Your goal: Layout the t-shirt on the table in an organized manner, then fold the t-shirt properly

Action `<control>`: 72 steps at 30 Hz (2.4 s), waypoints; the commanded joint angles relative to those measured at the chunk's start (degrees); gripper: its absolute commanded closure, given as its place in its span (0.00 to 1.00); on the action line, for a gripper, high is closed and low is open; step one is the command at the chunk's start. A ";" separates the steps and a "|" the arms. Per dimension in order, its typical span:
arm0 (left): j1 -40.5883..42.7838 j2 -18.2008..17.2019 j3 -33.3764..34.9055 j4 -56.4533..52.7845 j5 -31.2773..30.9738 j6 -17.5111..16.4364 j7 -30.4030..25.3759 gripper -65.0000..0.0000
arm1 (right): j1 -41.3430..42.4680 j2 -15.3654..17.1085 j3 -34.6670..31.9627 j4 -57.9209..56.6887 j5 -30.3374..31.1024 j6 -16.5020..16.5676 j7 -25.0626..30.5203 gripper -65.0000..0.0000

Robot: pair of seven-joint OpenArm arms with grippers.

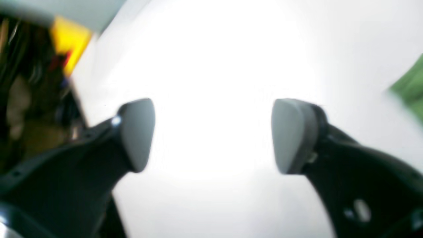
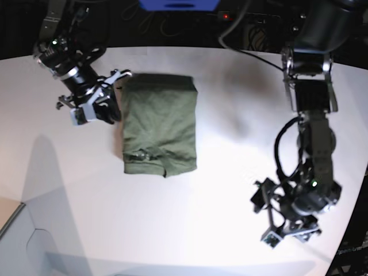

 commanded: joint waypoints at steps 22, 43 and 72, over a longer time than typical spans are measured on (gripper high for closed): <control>33.95 -4.20 -42.13 21.53 -0.56 0.14 0.39 0.64 | 2.94 6.59 -11.56 -20.94 1.12 0.62 8.01 1.00; 43.80 -0.69 -57.78 21.26 -0.48 0.14 -0.23 0.64 | 0.57 8.00 -6.99 -8.81 1.03 0.62 10.73 1.00; 49.07 6.70 -61.21 21.09 -0.56 0.14 -0.32 0.65 | -5.50 7.73 14.03 -10.12 7.28 0.62 13.11 1.00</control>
